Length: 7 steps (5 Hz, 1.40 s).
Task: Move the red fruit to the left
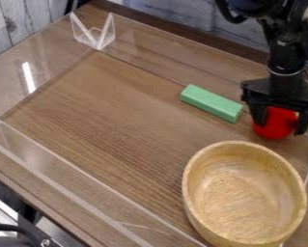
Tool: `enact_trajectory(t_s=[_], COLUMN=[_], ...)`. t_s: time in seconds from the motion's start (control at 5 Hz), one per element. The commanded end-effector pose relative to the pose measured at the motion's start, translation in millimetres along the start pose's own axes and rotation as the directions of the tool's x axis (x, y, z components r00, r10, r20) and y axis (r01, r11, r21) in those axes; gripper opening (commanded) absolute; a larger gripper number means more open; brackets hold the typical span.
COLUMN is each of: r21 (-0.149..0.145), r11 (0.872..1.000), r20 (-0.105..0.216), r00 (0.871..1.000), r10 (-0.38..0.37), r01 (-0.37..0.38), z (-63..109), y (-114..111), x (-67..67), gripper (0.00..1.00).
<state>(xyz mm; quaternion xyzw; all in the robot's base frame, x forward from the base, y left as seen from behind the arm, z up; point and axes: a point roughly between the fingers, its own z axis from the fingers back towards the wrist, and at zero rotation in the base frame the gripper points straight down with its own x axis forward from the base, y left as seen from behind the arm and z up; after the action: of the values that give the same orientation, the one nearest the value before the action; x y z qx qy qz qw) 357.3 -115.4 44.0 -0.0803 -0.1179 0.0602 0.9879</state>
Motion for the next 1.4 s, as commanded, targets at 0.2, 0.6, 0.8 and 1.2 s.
enact_trajectory(t_s=[0.2,0.6,0.8,1.2], r21=[-0.031,-0.064,-0.065,-0.035], r11=[0.999,0.992,0.978,0.924], r20=[0.078,0.128,0.153,0.206], r00=[0.997,0.985,0.967,0.902], r10=[0.008,0.120,0.204,0.378], r01=[-0.006,-0.112,-0.196,-0.380], z=[19.8,57.3,70.0,85.7], y=[-6.0,12.4,46.4,120.5], x=[17.7,21.3,25.5,27.3], gripper=[0.00,0.00,0.00,0.00])
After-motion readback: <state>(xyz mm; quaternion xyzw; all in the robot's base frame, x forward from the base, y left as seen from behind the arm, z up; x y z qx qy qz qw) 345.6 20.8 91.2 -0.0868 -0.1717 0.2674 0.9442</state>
